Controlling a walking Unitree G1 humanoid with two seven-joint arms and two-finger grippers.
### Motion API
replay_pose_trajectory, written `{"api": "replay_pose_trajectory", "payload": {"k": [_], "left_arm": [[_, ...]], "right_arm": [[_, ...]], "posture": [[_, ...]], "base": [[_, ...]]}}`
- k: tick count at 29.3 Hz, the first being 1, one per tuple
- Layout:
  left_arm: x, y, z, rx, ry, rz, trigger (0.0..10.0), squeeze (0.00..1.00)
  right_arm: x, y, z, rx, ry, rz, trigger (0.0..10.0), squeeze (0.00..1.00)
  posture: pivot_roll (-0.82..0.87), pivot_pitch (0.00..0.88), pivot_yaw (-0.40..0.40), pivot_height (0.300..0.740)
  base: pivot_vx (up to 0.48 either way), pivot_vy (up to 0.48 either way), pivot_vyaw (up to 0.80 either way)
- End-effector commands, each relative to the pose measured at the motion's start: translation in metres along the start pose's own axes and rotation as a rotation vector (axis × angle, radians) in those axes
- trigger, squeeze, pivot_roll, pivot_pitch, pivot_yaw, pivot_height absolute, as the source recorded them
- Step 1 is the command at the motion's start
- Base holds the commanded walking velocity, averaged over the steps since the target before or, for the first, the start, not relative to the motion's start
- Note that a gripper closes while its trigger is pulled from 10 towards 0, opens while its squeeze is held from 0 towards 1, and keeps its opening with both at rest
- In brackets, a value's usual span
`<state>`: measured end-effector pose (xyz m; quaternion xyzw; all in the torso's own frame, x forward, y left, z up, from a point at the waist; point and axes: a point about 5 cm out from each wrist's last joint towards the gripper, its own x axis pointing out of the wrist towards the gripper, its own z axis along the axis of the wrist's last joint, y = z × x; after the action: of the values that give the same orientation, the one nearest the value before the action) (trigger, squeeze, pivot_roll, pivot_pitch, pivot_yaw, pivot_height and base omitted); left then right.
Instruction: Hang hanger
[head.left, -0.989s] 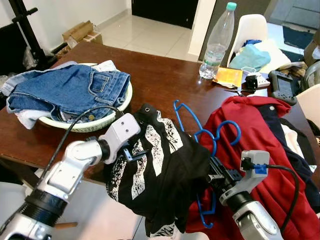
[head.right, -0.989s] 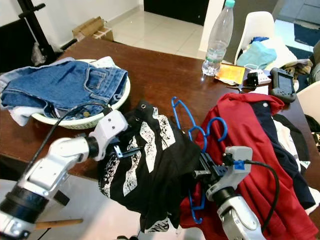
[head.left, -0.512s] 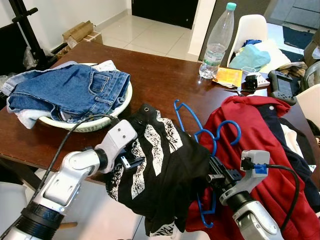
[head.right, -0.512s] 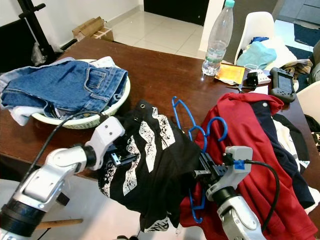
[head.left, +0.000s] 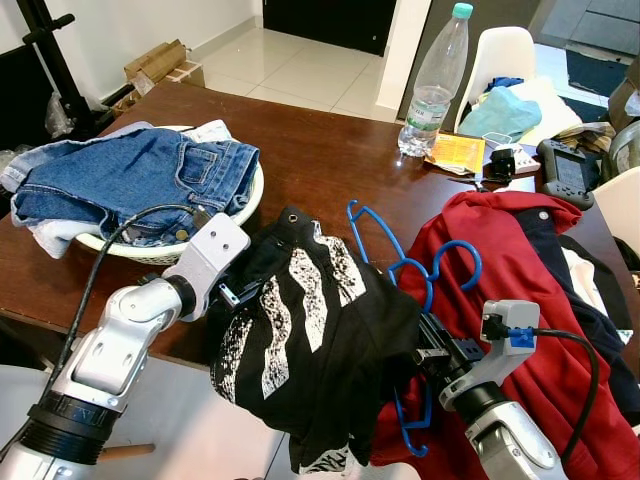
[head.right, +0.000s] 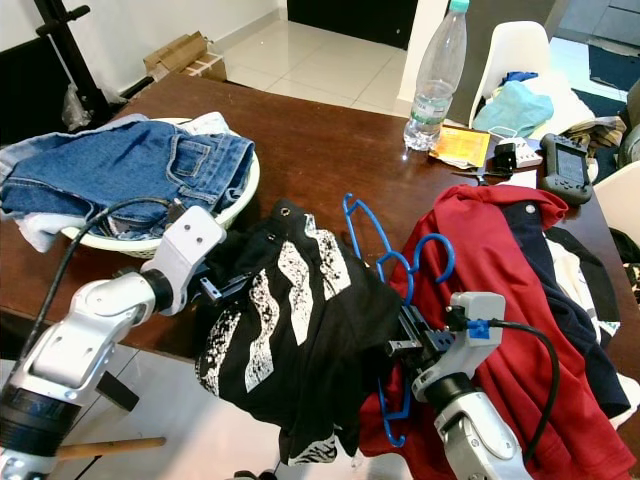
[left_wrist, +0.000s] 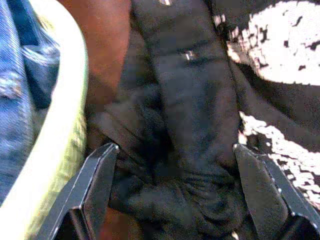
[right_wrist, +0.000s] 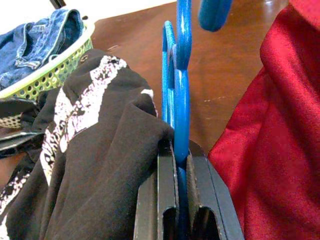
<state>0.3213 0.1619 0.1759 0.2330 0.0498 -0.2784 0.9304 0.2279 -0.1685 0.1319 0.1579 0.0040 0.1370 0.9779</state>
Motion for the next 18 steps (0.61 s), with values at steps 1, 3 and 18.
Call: {"api": "replay_pose_trajectory", "payload": {"k": [1,3,18], "left_arm": [[0.005,-0.007,-0.009,-0.045,0.027,-0.053,10.0,0.00],[0.010,-0.012,-0.015,-0.047,0.041,-0.092,10.0,0.00],[0.019,-0.030,-0.017,-0.036,0.053,-0.255,0.0,0.00]], "right_arm": [[-0.003,-0.005,-0.004,0.001,0.032,-0.028,10.0,0.00],[-0.003,-0.005,-0.004,-0.001,0.032,-0.029,10.0,0.00],[-0.008,-0.006,-0.003,-0.011,0.032,-0.044,10.0,0.00]], "posture": [[0.03,0.198,-0.051,0.740],[0.02,0.202,-0.050,0.740],[0.01,0.208,-0.048,0.740]], "base": [[0.000,0.000,0.00],[0.000,0.000,0.00],[0.000,0.000,0.00]]}}
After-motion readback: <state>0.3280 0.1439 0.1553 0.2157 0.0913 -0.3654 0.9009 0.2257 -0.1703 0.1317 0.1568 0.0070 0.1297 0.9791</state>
